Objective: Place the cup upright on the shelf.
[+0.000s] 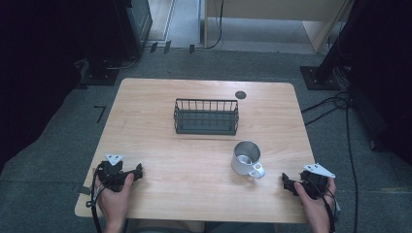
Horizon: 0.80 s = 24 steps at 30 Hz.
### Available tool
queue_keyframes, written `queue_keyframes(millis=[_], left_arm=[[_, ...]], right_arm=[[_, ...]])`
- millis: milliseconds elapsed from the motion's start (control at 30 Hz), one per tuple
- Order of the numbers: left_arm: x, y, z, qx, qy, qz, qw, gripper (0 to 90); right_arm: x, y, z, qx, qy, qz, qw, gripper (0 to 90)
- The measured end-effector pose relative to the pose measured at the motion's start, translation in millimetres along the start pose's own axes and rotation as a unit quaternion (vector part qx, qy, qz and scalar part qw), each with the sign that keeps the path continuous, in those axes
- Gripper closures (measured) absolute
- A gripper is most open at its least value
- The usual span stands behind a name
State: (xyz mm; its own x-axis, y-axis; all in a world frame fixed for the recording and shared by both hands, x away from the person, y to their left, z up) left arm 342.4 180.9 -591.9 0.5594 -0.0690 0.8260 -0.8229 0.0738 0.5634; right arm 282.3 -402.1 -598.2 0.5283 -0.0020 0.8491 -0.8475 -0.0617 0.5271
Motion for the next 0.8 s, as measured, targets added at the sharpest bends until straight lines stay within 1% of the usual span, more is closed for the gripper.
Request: queue_keyframes(millis=[67,167,333,433,567,667,800], left_arm=[[-0.1,0.1,0.0,0.0,0.0,0.0,1.0,0.0],[0.0,0.1,0.0,0.0,-0.001,0.0,1.0,0.0],[0.0,0.1,0.0,0.0,-0.001,0.0,1.0,0.0],[0.0,0.1,0.0,0.0,0.0,0.0,1.0,0.0],[0.0,0.1,0.0,0.0,0.0,0.0,1.0,0.0],[0.0,0.0,-0.1,0.0,-0.001,0.0,1.0,0.0],[0.0,0.1,0.0,0.0,0.0,0.0,1.0,0.0]], right_arm=[[3.9,2.4,-1.9,0.001,-0.005,0.008,1.0,2.7],[13.8,6.6,-6.9,0.013,-0.016,0.023,0.9995,2.7],[28.2,11.8,-17.5,0.029,-0.011,0.036,0.9989,2.5],[37.3,15.9,-27.7,0.041,-0.009,0.042,0.9982,2.4],[52.8,22.2,-42.2,0.057,0.001,0.055,0.9968,2.1],[66.2,27.5,-53.5,0.07,0.004,0.066,0.9953,1.9],[84.2,33.3,-70.1,0.091,0.006,0.083,0.9923,1.4]])
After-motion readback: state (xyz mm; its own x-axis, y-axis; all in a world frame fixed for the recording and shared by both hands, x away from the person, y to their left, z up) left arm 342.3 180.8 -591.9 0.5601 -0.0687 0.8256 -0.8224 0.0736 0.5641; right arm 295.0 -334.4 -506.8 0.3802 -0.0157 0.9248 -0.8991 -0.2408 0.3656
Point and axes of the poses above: each handheld gripper's, and its own axes: y roughly backward along the jaws, x roughly out of its top, z roughly to its right, the point moved 10 cm from there along -y, roughly forward along the jaws, and after that the axes turned 12 degrees about z, right-handed, at the moved point
